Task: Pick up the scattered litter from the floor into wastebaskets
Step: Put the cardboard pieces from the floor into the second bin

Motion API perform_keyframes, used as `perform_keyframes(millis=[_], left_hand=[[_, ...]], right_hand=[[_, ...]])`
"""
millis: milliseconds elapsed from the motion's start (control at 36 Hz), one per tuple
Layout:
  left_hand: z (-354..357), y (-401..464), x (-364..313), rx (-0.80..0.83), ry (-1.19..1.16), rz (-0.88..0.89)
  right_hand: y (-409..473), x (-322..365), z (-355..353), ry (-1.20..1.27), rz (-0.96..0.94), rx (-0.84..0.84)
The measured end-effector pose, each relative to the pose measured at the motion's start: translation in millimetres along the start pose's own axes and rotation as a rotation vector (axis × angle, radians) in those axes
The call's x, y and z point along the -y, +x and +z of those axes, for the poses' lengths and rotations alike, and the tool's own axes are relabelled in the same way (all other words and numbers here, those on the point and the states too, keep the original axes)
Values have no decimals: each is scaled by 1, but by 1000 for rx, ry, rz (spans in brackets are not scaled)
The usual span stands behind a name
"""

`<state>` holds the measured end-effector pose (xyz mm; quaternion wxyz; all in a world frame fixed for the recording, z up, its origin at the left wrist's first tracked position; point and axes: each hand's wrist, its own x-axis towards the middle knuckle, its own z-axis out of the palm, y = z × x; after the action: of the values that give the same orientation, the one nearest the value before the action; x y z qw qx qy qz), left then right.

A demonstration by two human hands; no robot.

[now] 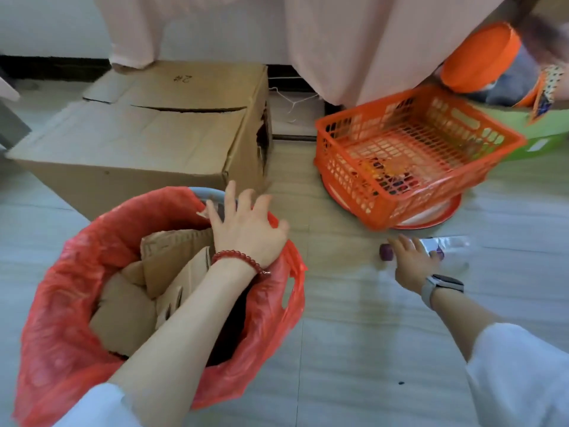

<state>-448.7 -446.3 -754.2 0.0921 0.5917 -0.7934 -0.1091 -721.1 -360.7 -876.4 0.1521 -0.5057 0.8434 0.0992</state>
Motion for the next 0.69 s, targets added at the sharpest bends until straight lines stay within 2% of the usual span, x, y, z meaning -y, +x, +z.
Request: perform_keyframes(millis=[83,194,250,361,417,472,583,694], left_hand=[[2,0,2,-28,-6,0],[4,0,5,-56,-4,4],[5,0,5,-60,-6,3],[4,-1,3,-47,-29,-18],[3,-1,3,-37,-31,-26],[3,0,3,-29,-34,-30],[4,0,2,-22,-38,-46],[1,0,1,6,6,-41]], right_hand=[[16,-11,18,-105,29,49],[25,-7,34,-286,-24,-96],[26,-2,34,-379,-46,-103],[31,-7,49,-416,-182,-226],[33,-10,58,-383,-195,-193],[10,1,39,-491,-181,-230],[-16,22,27,-245,-194,-296],[-46,48,-5,112,-156,-402]])
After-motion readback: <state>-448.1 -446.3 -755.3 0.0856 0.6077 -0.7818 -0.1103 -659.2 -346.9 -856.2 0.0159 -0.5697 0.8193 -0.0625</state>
